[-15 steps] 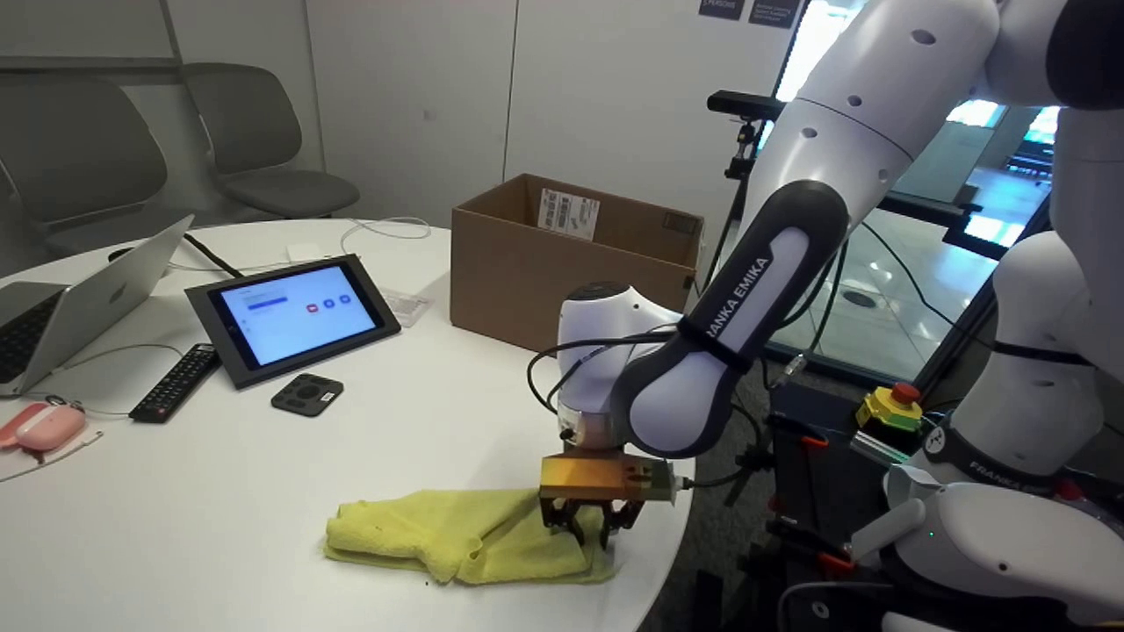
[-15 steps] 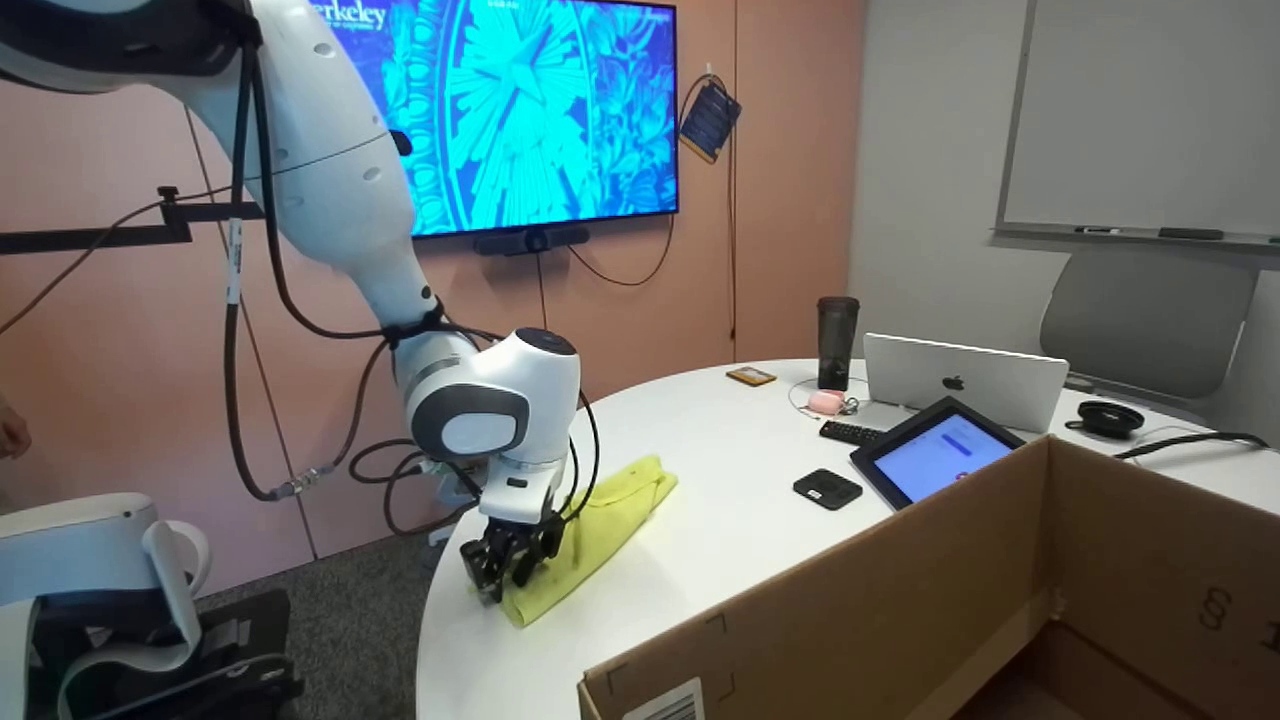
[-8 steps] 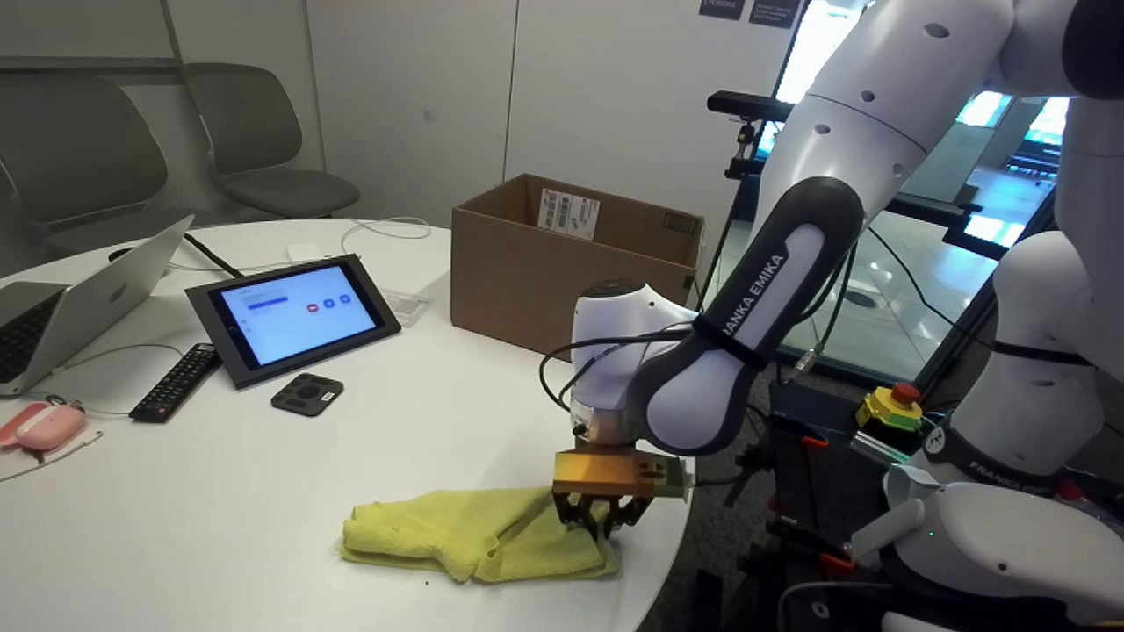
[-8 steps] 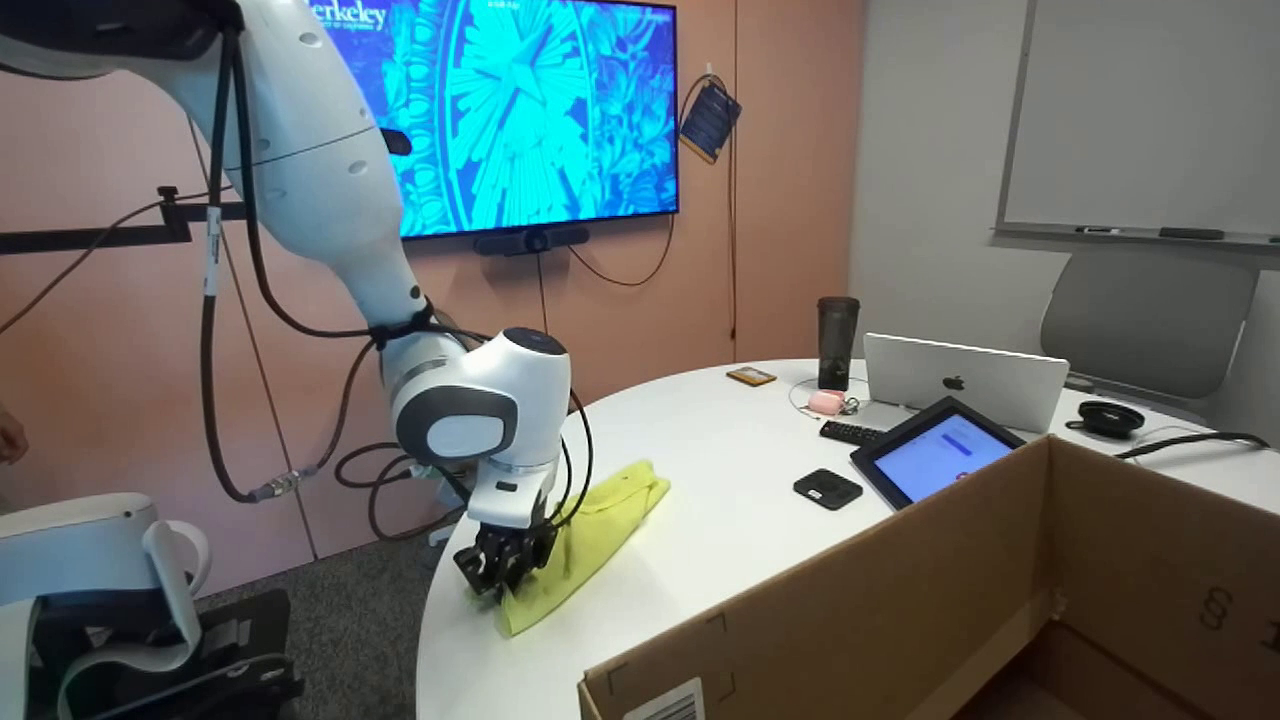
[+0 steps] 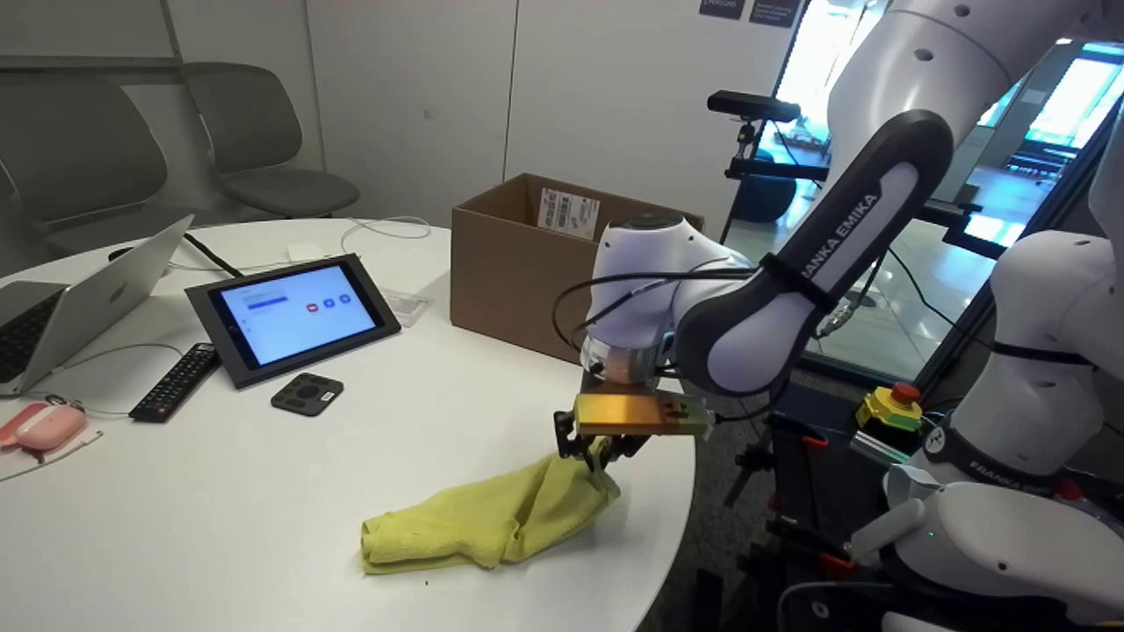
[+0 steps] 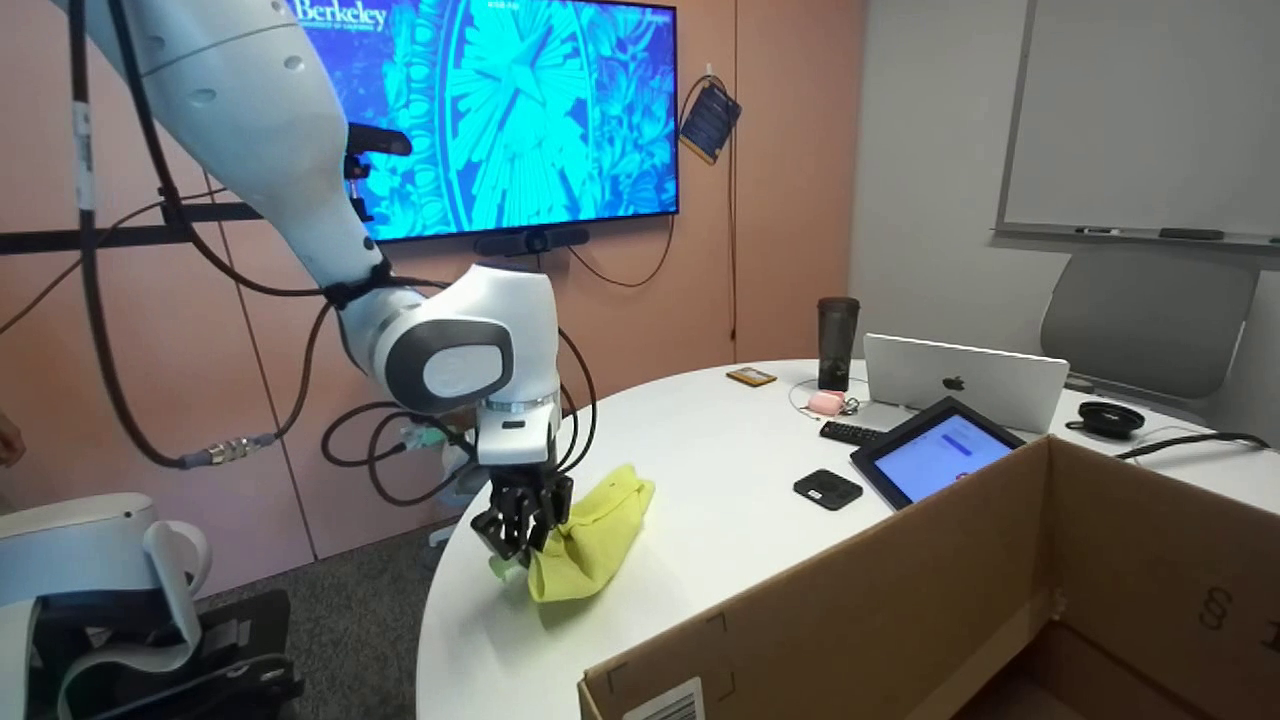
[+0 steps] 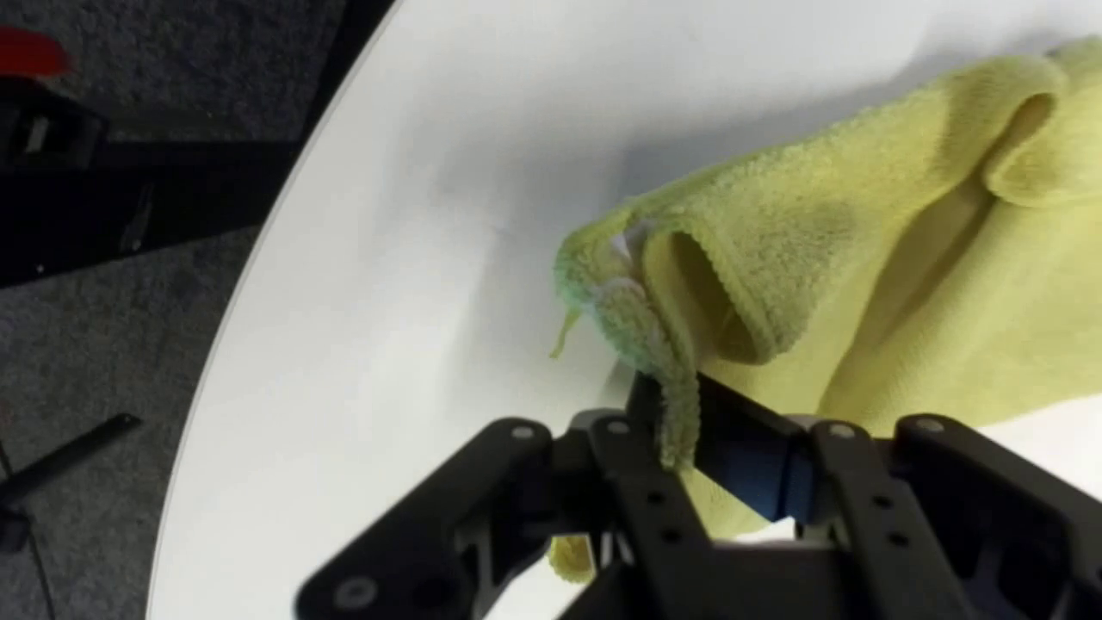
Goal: Pick up the pen, put it on the lime towel, fold the towel, pick up the folded towel and put it in the box.
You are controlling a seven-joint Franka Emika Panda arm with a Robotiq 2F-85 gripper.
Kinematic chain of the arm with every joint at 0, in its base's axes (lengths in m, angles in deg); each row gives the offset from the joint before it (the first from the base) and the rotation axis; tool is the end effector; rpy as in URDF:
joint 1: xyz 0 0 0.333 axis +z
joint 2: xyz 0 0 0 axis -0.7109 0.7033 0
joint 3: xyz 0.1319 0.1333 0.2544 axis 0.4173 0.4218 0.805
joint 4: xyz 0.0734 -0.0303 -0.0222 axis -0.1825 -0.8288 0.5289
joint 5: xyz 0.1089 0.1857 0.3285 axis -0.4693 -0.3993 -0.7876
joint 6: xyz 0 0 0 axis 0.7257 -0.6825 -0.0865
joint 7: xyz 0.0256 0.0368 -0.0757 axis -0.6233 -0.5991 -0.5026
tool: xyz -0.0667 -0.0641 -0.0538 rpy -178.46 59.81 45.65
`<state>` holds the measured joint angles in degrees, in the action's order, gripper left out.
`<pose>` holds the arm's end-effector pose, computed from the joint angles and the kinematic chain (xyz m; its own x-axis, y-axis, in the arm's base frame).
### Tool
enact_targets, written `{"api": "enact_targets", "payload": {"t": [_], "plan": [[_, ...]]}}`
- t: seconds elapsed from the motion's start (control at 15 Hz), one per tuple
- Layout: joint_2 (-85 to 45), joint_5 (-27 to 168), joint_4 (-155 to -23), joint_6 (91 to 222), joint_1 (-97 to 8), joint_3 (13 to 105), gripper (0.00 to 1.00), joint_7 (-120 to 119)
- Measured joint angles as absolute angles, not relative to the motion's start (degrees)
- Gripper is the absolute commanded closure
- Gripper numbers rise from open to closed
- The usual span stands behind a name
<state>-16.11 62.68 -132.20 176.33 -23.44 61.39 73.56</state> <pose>0.4744 0.1711 0.1749 0.4658 -0.8845 -0.0268 -0.8843 -0.4664 0.0214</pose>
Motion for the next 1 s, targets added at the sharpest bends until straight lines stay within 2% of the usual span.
{"api": "enact_targets", "payload": {"t": [0.2, 0.47, 1.0], "plan": [[-19.8, 70.8, -131.8, 176.2, -23.1, 60.1, 0.96, 75.3], [-18.5, 76.8, -126.3, 175.4, -23.1, 61.8, 0.96, 74.9], [-1.0, 77.2, -105.4, 167.6, -21.4, 68.0, 0.96, 65.3]]}}
